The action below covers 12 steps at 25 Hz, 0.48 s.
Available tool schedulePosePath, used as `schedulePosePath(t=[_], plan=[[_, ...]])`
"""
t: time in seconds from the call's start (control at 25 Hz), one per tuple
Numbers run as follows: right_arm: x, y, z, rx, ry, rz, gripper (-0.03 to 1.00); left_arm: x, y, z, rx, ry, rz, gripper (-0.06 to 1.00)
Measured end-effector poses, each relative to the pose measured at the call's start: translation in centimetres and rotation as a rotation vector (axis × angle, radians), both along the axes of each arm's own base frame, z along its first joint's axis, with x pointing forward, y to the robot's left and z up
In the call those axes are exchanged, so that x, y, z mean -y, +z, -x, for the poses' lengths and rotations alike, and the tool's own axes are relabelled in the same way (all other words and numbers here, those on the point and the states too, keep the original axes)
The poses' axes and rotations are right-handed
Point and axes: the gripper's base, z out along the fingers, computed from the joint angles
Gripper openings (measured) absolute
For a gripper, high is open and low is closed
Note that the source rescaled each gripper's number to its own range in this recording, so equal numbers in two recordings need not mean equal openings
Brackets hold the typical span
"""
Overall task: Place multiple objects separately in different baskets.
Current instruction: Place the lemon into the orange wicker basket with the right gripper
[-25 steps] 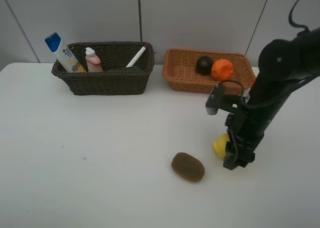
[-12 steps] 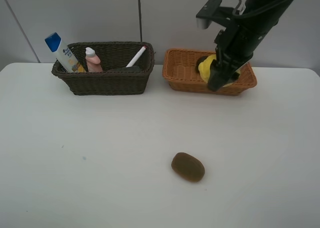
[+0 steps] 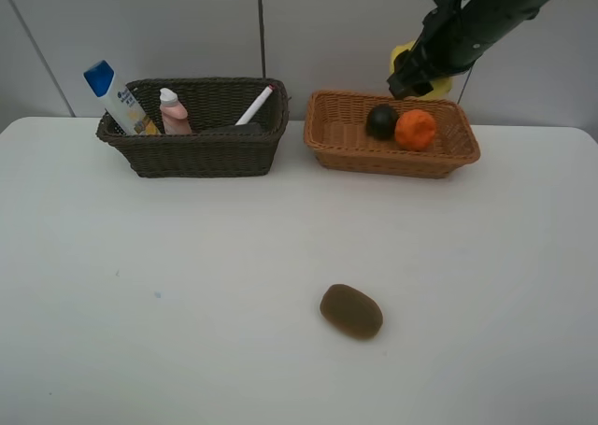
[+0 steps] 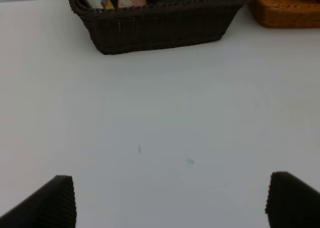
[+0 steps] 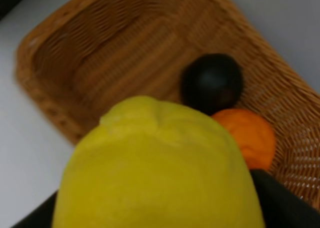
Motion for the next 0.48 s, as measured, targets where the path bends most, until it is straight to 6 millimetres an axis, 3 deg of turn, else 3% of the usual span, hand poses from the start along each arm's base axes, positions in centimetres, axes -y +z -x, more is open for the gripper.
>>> schedulePosePath(t=[0.24,0.48], plan=[[4.8,-5.2,-4.0,-0.030,-0.312,-0.231,0.31,0.0,0.0,0.0,0.000,0.000,0.000,1.00],[5.6,-9.0,-5.1,-0.073,-0.361,-0.245,0.31,0.0,0.0,0.0,0.000,0.000,0.000,1.00]])
